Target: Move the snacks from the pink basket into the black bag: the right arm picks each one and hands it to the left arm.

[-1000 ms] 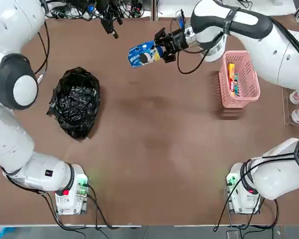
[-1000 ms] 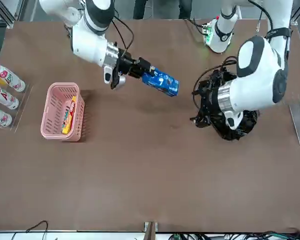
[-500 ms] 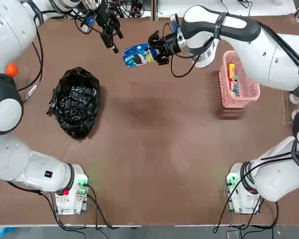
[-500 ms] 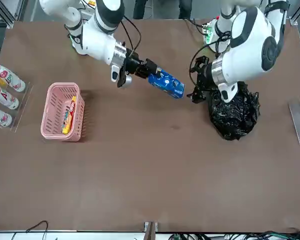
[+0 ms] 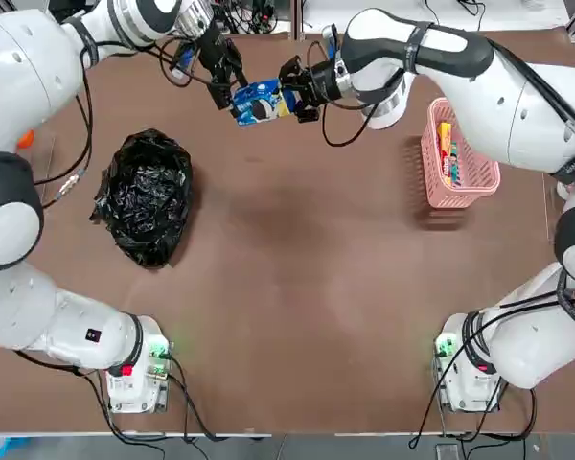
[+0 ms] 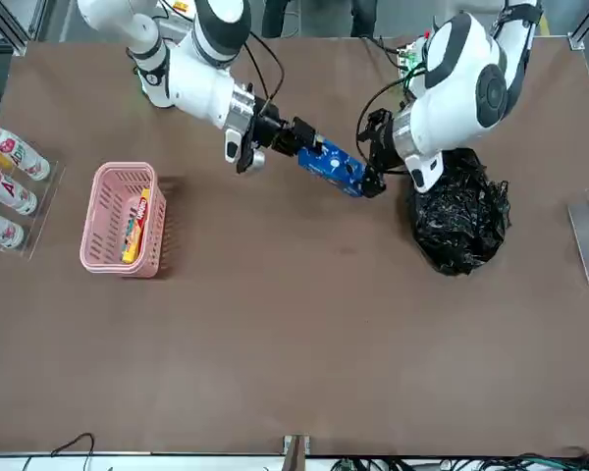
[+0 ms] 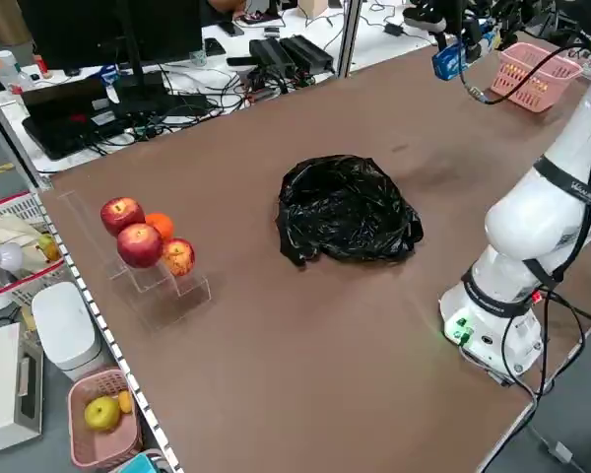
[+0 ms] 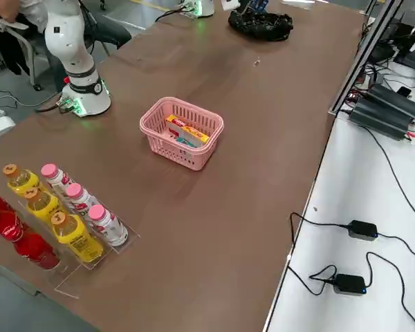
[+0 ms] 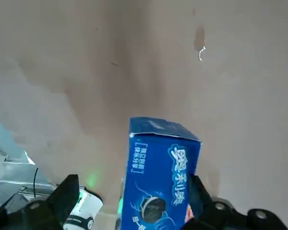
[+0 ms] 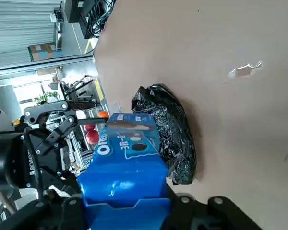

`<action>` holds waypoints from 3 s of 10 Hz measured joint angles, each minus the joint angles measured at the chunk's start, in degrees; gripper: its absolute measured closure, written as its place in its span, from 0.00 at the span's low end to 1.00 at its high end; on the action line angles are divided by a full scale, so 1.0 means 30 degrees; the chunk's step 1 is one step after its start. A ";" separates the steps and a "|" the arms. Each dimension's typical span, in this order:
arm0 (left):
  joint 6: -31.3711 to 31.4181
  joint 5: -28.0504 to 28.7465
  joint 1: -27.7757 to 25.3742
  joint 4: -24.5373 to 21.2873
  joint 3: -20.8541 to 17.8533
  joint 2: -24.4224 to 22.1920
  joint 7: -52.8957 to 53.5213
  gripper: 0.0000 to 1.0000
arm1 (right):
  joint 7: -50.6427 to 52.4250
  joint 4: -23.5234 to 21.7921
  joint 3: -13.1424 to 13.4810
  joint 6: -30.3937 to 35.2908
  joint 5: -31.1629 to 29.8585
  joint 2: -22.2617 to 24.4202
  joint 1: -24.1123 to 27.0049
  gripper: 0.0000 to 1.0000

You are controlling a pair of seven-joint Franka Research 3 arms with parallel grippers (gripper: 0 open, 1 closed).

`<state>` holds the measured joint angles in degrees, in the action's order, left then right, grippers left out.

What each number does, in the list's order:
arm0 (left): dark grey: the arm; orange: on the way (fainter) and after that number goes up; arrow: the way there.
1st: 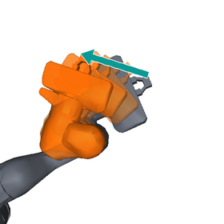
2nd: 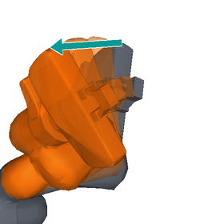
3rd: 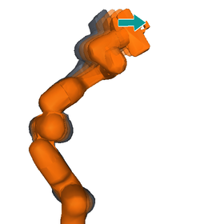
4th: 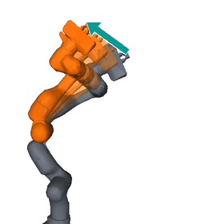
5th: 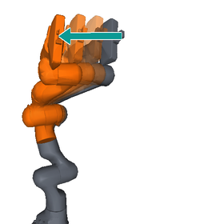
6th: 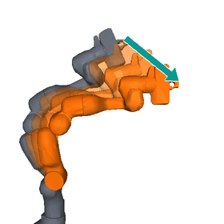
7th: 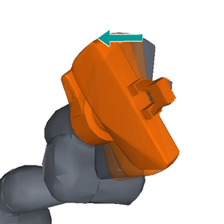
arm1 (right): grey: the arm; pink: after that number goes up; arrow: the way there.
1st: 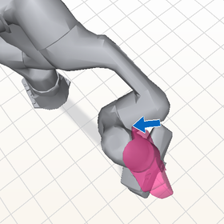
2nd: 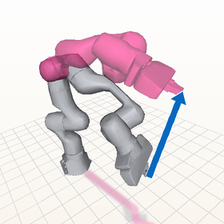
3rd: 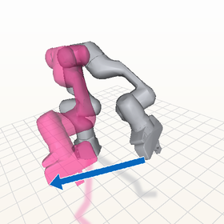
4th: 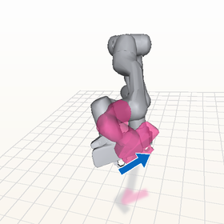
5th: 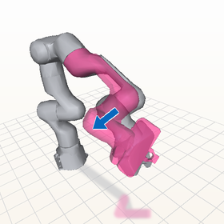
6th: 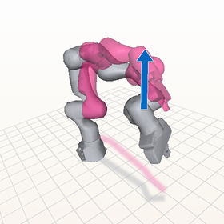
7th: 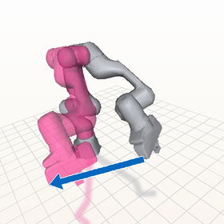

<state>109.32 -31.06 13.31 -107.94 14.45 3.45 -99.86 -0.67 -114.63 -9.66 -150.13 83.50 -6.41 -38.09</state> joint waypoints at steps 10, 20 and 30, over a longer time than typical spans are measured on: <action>0.0483 0.1336 0.0488 -0.0459 0.0901 0.0124 0.0894 0.32 | -0.0011 0.0111 0.0034 -0.1703 0.1079 -0.0028 -0.1567 0.57; -0.2063 0.2462 -0.1278 0.0256 0.0699 0.0113 0.3496 0.48 | -0.0047 0.0463 0.0133 -0.1770 0.1242 -0.0070 -0.1601 0.00; -0.1826 0.9375 -0.9080 -0.3290 0.0566 0.0329 0.7238 0.48 | 0.0269 0.0359 0.0753 0.5910 -1.0659 0.0932 0.4562 0.00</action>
<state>103.84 -2.94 -13.93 -117.81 16.15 4.44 -78.15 0.13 -113.56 -7.40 -132.40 51.52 -3.61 -24.40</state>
